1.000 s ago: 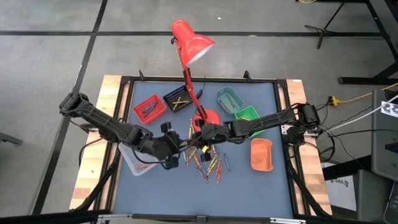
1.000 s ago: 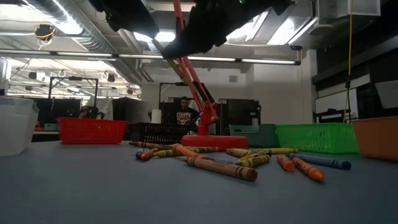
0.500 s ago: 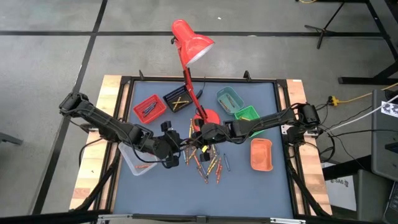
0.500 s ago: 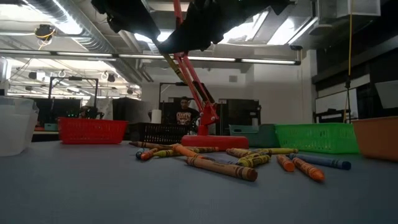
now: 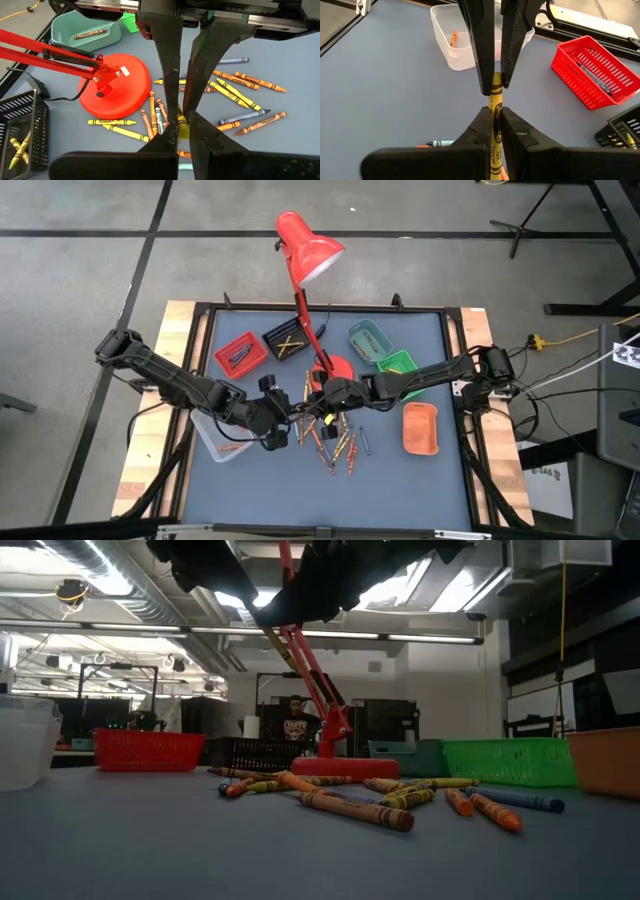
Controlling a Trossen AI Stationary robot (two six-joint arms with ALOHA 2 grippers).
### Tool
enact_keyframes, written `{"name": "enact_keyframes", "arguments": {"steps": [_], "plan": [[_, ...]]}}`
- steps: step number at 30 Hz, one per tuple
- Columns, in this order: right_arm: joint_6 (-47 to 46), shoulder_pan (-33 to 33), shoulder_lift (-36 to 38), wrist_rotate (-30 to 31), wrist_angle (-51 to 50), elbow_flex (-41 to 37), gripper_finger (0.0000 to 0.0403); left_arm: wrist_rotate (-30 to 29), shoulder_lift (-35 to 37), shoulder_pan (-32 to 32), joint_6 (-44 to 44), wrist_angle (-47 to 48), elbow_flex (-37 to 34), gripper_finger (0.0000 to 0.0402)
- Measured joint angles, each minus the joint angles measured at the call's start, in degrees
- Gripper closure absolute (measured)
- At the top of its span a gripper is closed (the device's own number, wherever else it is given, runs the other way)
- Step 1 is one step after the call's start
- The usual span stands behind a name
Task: Sort crayons
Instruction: Put the yellow crayon into the top left black bin
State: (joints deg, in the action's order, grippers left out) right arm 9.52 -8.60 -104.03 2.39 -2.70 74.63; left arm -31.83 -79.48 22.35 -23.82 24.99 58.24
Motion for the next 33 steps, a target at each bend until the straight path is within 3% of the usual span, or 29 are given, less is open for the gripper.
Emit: {"name": "enact_keyframes", "arguments": {"steps": [13, 24, 33], "plan": [[-0.09, 0.0, 0.0, 0.0, -0.13, 0.0, 0.0382, 0.0, 0.0, 0.0, 0.05, 0.0, 0.01, 0.0398], [-0.23, -0.02, 0.04, 1.9, -1.28, 0.07, 0.0284, -0.02, 0.0, 0.0, 0.12, 0.2, 0.0, 0.0397], [-0.24, 0.0, 0.07, 6.67, -14.8, 0.07, 0.0265, -0.34, 0.0, -2.97, 0.14, 5.17, 0.0, 0.0397]]}}
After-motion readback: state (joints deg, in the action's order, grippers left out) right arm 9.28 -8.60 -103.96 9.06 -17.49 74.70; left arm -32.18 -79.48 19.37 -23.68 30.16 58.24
